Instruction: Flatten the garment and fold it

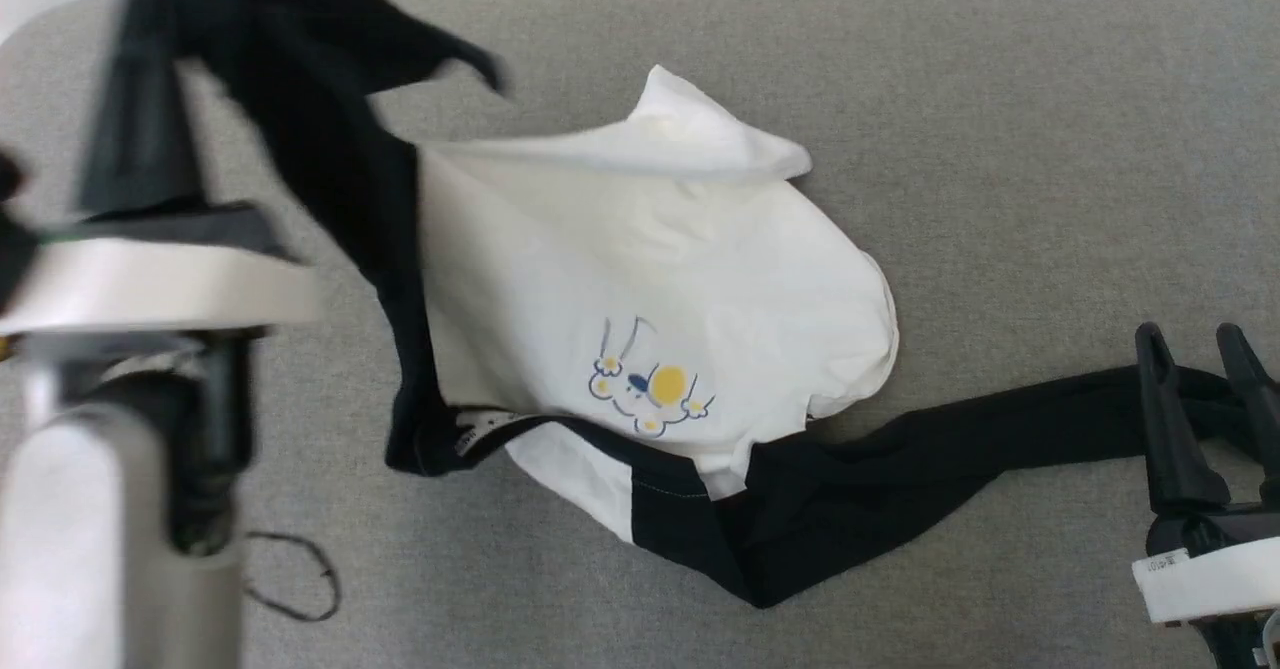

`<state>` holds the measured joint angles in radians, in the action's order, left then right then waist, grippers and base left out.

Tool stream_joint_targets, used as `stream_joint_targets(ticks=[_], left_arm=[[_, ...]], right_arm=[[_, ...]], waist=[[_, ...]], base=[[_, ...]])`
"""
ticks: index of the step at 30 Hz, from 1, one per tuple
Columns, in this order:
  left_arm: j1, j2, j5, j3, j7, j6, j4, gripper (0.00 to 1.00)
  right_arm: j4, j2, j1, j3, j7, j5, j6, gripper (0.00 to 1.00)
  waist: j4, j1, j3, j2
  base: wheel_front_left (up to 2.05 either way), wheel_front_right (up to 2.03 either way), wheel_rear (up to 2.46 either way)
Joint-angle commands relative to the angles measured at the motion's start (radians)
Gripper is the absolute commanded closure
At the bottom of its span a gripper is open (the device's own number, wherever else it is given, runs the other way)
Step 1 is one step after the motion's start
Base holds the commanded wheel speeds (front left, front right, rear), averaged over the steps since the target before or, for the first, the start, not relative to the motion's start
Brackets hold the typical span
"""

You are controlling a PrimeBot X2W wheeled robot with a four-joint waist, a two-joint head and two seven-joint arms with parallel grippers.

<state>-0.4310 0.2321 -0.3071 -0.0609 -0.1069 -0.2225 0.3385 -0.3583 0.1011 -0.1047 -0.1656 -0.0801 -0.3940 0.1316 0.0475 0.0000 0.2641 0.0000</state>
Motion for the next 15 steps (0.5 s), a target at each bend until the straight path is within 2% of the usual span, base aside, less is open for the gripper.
stream_joint_targets(ticks=[1,5,7,8,9,15], left_arm=[[0.058,0.023,0.007,0.077,-0.002,-0.050,-0.004,1.00],[0.199,0.027,0.010,0.238,0.021,-0.152,-0.030,1.00],[0.262,0.003,-0.006,0.288,0.033,-0.186,-0.032,0.99],[0.288,-0.015,-0.021,0.302,0.039,-0.193,-0.030,0.53],[0.307,-0.026,-0.033,0.304,0.049,-0.188,-0.026,0.00],[0.341,-0.053,-0.051,0.275,0.099,-0.153,0.006,0.00]], right_arm=[[0.002,-0.004,-0.003,0.001,0.000,0.002,-0.001,0.00],[0.012,-0.005,-0.004,0.004,-0.001,-0.001,-0.001,0.00],[0.018,-0.004,-0.008,-0.001,-0.006,0.000,-0.001,0.00],[0.020,-0.002,-0.011,-0.004,-0.009,0.001,-0.001,0.00],[0.020,-0.001,-0.014,-0.007,-0.010,0.001,-0.001,0.00],[0.016,0.001,-0.020,-0.006,-0.025,0.007,-0.001,0.00]], waist=[[-0.002,0.0000,0.004,0.0000],[-0.012,0.0000,0.010,0.0000],[-0.012,0.0000,0.010,0.0000],[-0.011,0.0000,0.010,0.0000],[-0.007,0.0000,0.009,0.0000],[0.010,0.0000,-0.002,0.0000]], base=[[0.00,0.00,0.00],[0.00,0.00,0.00],[0.00,0.00,0.00],[0.00,0.00,0.00],[0.00,0.00,0.00],[0.00,0.00,0.00]])
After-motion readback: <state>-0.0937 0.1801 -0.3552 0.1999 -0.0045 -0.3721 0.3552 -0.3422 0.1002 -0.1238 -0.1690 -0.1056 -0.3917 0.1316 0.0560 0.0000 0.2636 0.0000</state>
